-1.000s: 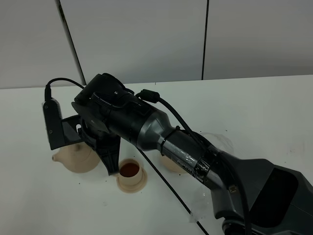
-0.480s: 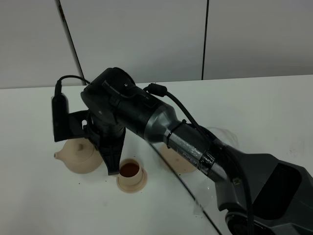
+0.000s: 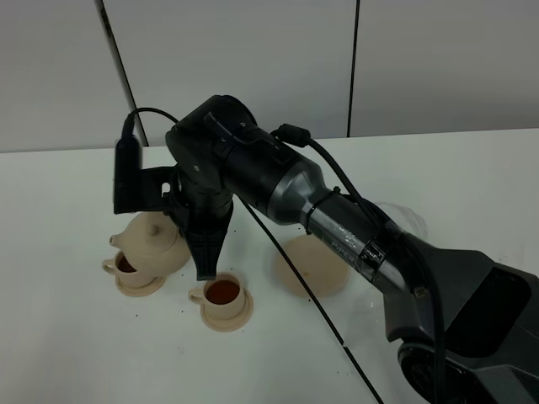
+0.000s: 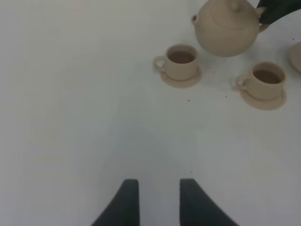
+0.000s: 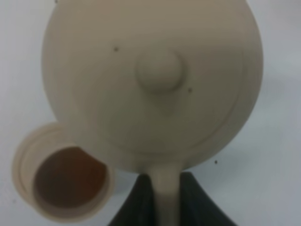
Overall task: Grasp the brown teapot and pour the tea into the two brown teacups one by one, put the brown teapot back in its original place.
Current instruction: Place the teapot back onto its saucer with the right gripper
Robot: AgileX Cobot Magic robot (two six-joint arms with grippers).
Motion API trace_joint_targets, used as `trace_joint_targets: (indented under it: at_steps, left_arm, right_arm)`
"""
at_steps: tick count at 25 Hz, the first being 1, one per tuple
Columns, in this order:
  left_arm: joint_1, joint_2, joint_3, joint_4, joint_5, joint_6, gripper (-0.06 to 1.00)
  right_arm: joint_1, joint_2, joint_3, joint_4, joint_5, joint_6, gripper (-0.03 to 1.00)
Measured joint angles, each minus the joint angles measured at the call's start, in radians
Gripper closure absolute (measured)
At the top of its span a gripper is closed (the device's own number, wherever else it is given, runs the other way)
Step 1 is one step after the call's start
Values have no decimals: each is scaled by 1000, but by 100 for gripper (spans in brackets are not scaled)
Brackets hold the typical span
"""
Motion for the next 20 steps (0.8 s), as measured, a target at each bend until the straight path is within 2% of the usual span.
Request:
trace_joint_targets:
  at_steps: [14,20]
  left_arm:
    - [0,0,0,0,0,1,66]
    - [0,0,0,0,0,1,66]
  right_arm:
    - [-77,0,0,11,0,69,88]
    - [-123,0,0,56,0,111,88]
